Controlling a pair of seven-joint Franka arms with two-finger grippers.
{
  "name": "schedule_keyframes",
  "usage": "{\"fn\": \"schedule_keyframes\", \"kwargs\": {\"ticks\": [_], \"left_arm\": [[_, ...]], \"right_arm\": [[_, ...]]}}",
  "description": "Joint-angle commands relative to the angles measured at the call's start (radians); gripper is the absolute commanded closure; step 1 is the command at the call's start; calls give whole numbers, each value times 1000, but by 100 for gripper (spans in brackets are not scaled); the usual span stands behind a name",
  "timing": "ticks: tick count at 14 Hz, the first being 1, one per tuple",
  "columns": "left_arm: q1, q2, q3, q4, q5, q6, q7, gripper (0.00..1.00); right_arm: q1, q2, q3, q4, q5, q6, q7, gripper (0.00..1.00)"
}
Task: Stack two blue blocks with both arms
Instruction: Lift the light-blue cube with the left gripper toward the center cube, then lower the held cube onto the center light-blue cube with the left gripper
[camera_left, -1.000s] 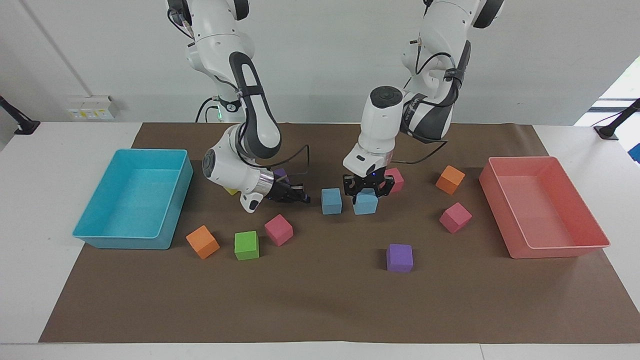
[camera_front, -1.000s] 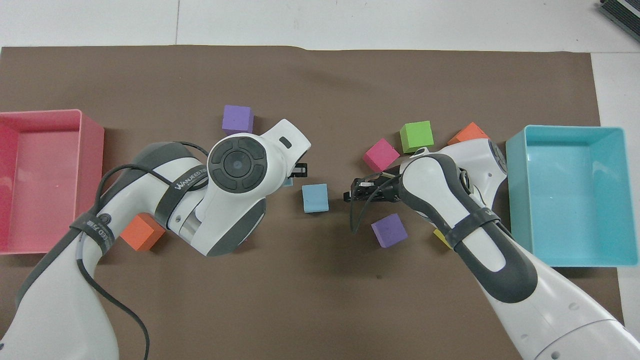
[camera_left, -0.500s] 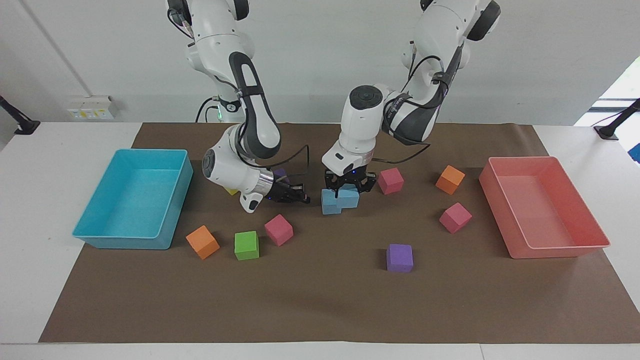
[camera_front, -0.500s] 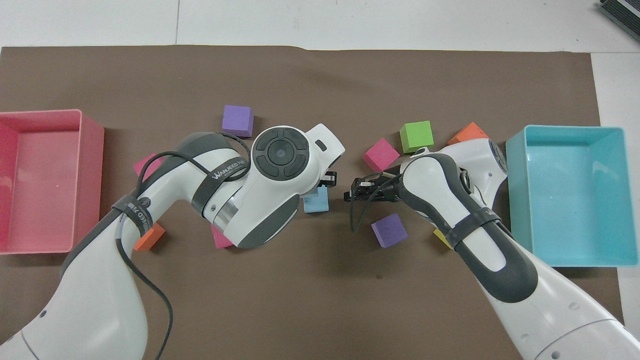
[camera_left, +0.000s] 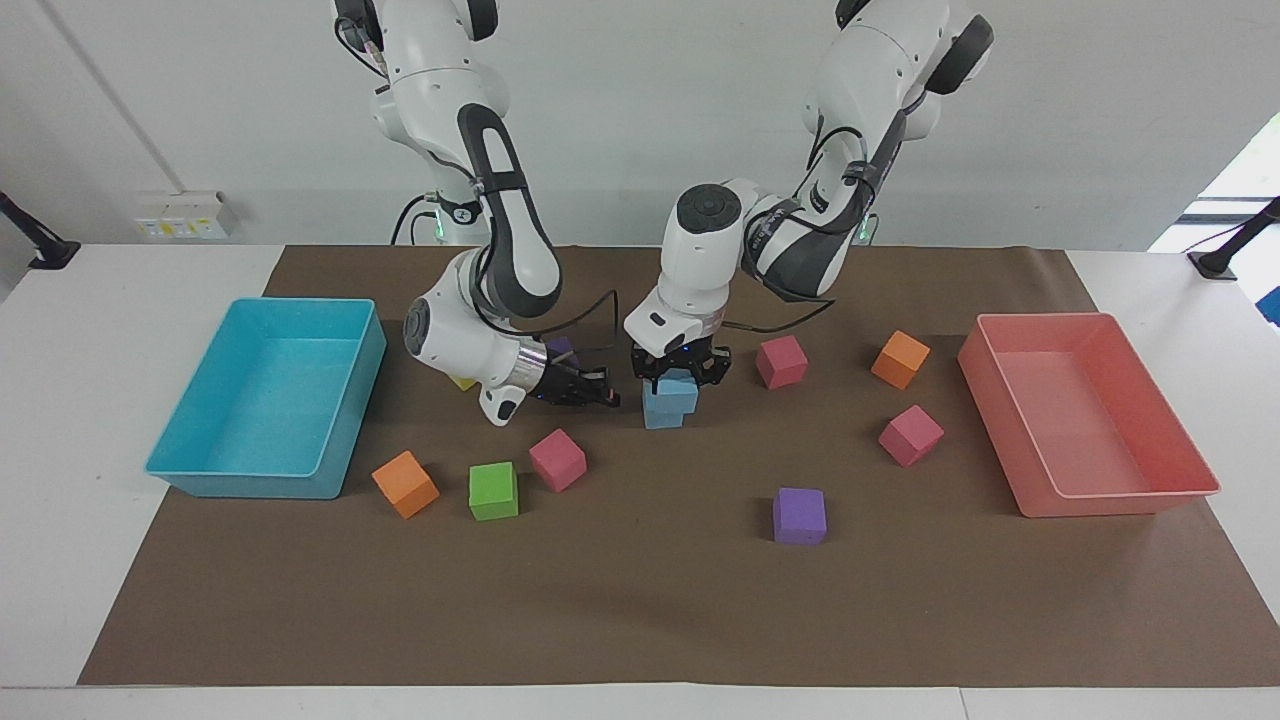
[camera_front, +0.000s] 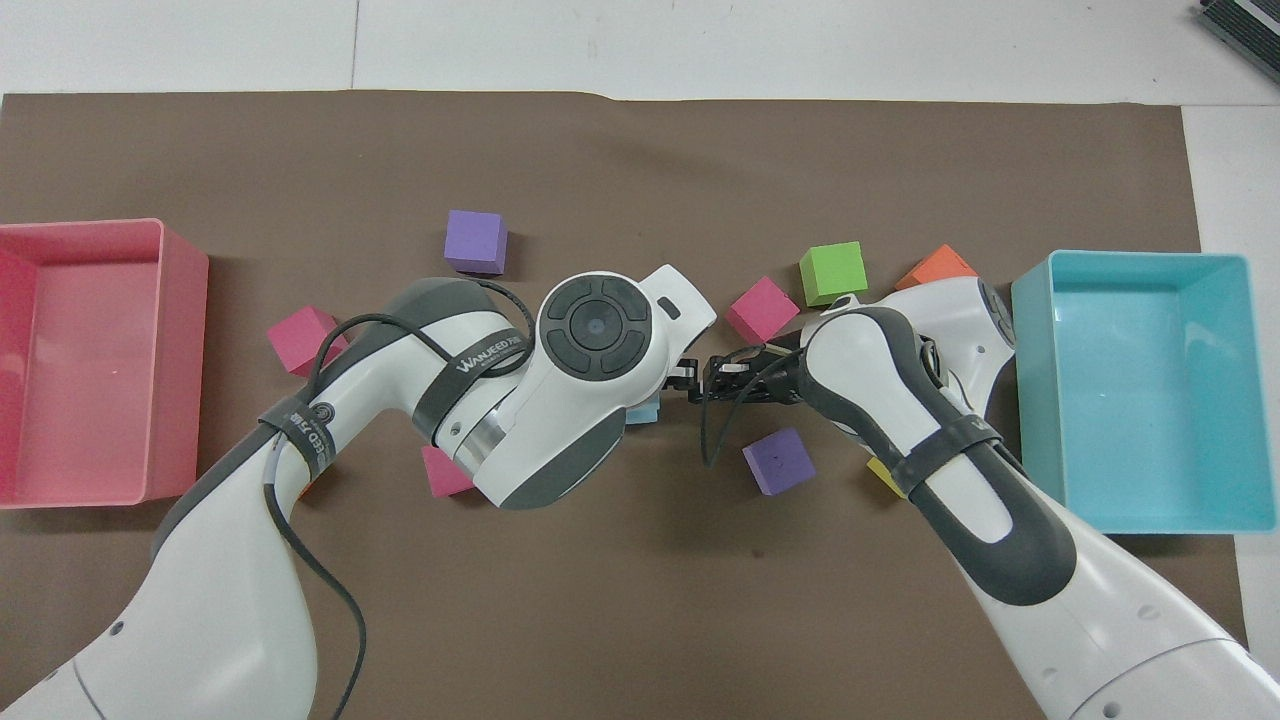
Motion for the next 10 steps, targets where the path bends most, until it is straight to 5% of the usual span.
{"fn": "schedule_keyframes", "kwargs": {"ticks": [1, 10], "left_arm": [[-5, 14, 0, 19, 22, -19, -29, 100], [-11, 11, 0, -15, 21, -19, -34, 100]], "right_arm": [[-8, -5, 5, -11, 37, 16, -26, 100], [-8, -3, 7, -9, 37, 16, -26, 100]]}}
